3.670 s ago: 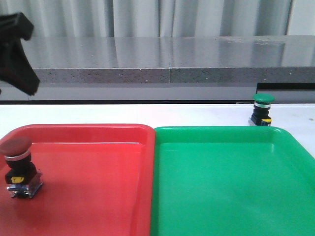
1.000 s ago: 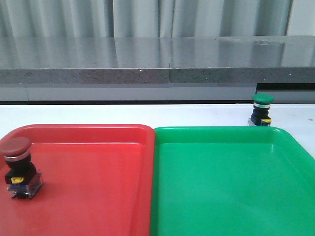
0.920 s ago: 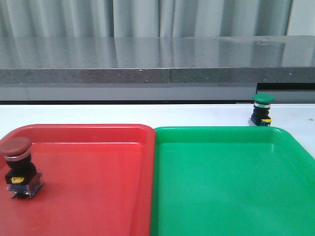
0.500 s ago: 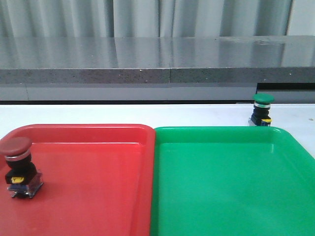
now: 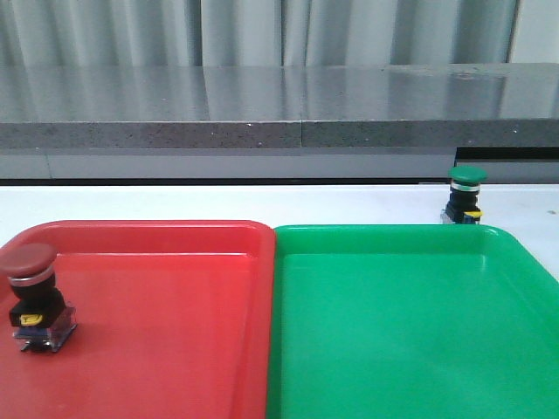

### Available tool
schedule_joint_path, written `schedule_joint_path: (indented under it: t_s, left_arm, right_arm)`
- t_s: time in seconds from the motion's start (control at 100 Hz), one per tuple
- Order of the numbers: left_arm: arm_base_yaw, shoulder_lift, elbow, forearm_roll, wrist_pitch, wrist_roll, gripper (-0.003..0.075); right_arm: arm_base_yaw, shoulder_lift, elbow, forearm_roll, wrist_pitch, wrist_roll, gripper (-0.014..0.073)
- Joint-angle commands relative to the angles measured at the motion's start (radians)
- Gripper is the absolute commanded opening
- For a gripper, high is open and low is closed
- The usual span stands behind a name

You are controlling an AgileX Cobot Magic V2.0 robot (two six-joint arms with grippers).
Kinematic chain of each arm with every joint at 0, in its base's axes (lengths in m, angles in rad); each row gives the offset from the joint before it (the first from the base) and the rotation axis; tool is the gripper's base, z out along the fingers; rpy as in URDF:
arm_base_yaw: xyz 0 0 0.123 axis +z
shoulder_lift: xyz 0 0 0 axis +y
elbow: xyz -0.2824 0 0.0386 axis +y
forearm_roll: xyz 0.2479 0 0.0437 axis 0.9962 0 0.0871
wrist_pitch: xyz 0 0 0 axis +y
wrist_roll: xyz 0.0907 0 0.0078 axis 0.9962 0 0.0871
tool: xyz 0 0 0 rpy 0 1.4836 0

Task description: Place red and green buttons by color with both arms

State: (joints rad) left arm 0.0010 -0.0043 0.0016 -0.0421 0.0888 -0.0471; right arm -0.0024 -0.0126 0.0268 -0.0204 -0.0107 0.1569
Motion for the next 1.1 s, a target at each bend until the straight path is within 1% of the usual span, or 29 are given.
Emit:
schedule_joint_path:
  t_s: [0.0,0.11,0.27,0.47,0.65,0.84,1.09]
  left_arm:
    - [0.001,-0.032,0.011,-0.009,-0.089,-0.009,-0.0020]
    - [0.001,-0.032,0.011,-0.009,-0.089,-0.009,-0.0020]
    - [0.001,-0.032,0.011,-0.009,-0.089,-0.009,-0.0020]
    - [0.001,-0.032,0.011,-0.009,-0.089,-0.009,-0.0020]
    - [0.001,-0.032,0.011,-0.009,-0.089,-0.009,-0.0020]
    - [0.001,-0.032,0.011,-0.009,-0.089,-0.009,-0.0020]
    - [0.001,-0.032,0.011,-0.009,-0.089,-0.009,-0.0020]
  right_arm:
    - [-0.003,-0.020,-0.019,-0.010,-0.079,-0.005,-0.0064]
    - [-0.003,-0.018,-0.032,-0.010,-0.062,-0.005,-0.0064]
    - [-0.003,-0.006,-0.121,-0.010,-0.018,-0.005,-0.0064]
    - [-0.003,0.081,-0.279,-0.010,0.162,-0.005,-0.0064]
    - [-0.003,0.217,-0.427,-0.010,0.324,-0.005,-0.0064]
    - [-0.003,0.403,-0.552,-0.013,0.440,-0.005,-0.0064]
    - [-0.002,0.672,-0.679,-0.006,0.483,-0.005,-0.0064]
